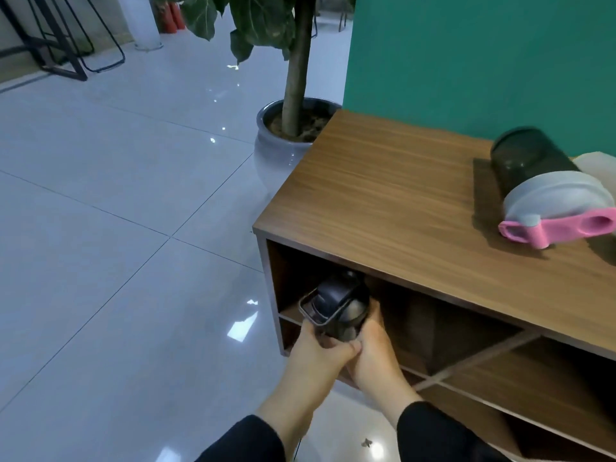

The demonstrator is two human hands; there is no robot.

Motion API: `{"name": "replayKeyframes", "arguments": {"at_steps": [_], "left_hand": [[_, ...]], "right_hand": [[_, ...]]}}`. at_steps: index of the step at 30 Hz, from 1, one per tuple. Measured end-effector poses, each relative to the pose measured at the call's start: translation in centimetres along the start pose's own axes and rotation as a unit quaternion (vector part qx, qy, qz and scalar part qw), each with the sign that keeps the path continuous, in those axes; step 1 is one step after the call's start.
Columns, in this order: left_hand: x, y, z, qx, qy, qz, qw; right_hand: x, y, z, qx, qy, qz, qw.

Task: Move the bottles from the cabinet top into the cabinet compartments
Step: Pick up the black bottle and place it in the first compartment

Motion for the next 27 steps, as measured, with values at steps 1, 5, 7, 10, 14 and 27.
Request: {"name": "replayKeyframes", "arguments": {"at_steps": [1,5,7,10,14,27], "left_hand": [[0.9,0.0,0.5,-0.015,-0.010,0.025,1.000],[3.9,0.3,1.5,-0.030,-0.044,0.083,0.995],[5.2,0.5,1.5,-0.021,-0.046,0.090,0.995],[6.6,1.0,1.4,0.005,-0.045,0.093,0.995],[7.5,1.0,1.7,-0.008,-0.054,0.076,0.996],[5.2,1.6,-0.3,-0.052,0.070,0.119,0.989]], "right_hand": [[0.6,-0.6,0.3,0.097,-0.044,0.015,0.994],[4.6,-0.5,1.7,0.058,-0.004,0.035,0.998],[5.7,-0.9,1.4,0.023,0.017,0.027,0.999],[6.8,-1.3,1.0,0.037,0.040,0.037,0.998],[7.1,-1.6,0.8,0.031,0.060,0.030,0.997],[1.7,2.8,1.2,-0.272,0.167,0.083,0.944]]}}
Point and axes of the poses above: each hand's wrist, its own x-axis towards the middle knuckle, its own y-axis out of the back of the hand, z = x × y, the point moved 8 cm from there along x, towards the middle knuckle, and after that the axes turned 5 degrees about y, right-handed, at the moved point
